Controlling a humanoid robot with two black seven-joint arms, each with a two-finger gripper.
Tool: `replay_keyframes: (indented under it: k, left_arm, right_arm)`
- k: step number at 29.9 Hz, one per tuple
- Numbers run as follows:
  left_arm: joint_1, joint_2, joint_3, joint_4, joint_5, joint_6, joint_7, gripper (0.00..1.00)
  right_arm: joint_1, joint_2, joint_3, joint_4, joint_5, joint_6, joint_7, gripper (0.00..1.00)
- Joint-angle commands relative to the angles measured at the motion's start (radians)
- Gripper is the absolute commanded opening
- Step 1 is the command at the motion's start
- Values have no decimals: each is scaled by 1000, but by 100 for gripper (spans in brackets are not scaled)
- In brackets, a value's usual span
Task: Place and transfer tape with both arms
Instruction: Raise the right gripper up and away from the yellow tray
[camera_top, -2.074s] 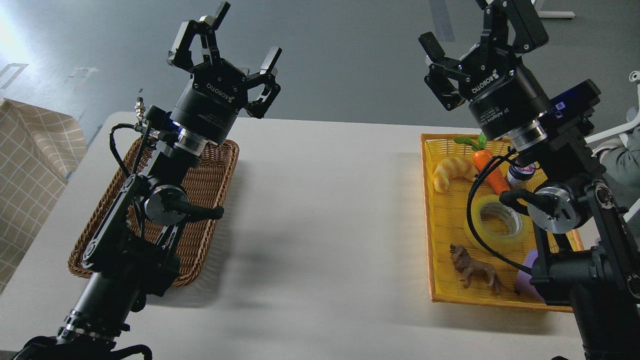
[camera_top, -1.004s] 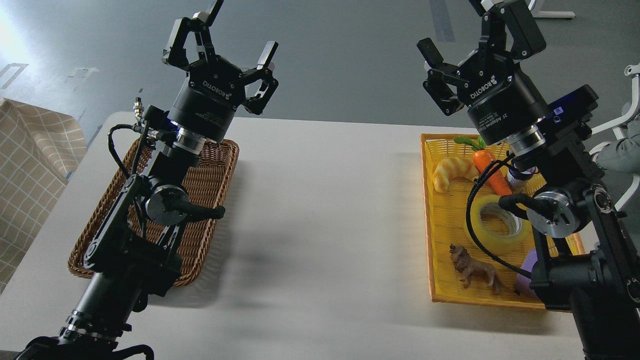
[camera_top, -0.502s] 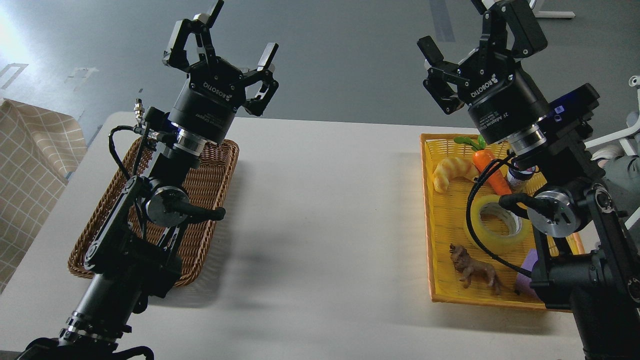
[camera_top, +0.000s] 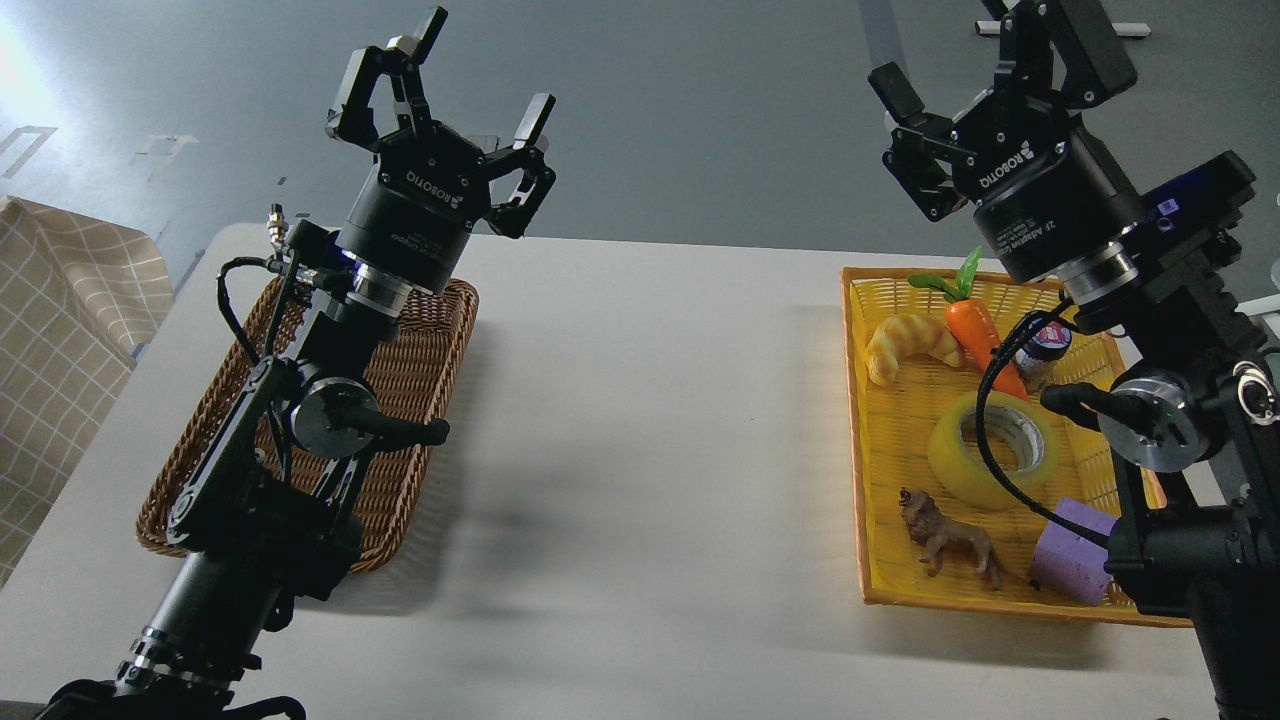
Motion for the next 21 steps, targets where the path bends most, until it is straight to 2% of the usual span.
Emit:
replay_keyframes:
  k: [1, 6, 11, 21]
  left_arm:
    - [0, 0, 0, 0, 0, 0, 0, 98]
    - [0, -2, 0, 0, 0, 0, 0, 98]
    - [2, -2, 0, 2, 0, 0, 0, 98]
    - [11, -2, -2, 2, 0, 0, 0, 98]
  right_arm:
    - [1, -47, 0, 1, -1, 0, 0, 100]
    - [-2, -154, -5, 14, -1, 0, 0, 100]
    - [-25, -309, -23, 16, -64, 2, -40, 100]
    - [-72, -571, -46, 14, -303, 2, -31, 100]
